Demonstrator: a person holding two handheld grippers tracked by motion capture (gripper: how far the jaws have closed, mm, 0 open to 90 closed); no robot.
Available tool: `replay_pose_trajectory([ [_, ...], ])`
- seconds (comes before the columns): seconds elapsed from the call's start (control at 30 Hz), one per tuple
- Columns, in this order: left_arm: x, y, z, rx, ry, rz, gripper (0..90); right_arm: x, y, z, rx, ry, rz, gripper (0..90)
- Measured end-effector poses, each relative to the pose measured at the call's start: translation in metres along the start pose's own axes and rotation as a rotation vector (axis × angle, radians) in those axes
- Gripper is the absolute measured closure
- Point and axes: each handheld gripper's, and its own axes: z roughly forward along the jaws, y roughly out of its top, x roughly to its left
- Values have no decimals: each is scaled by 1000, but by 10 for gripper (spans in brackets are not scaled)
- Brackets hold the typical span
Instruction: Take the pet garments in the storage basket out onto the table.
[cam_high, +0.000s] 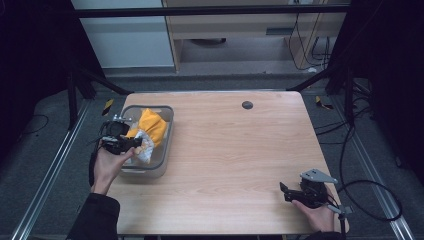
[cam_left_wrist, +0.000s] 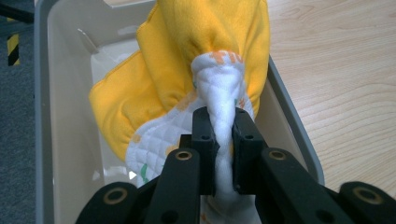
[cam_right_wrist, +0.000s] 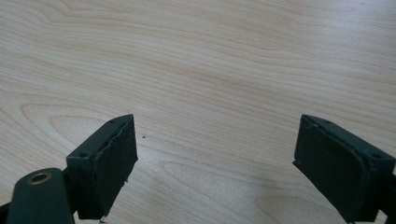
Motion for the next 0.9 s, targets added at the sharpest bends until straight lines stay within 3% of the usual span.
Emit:
replay_pose_trajectory([
  [0.33, 1, 1, -15, -32, 0, 13, 819, 0, 0, 0, -1, 1, -2, 130],
  [0.9, -13, 7, -36, -63, -21, 75, 819, 0, 0, -1, -2, 0, -1, 129],
])
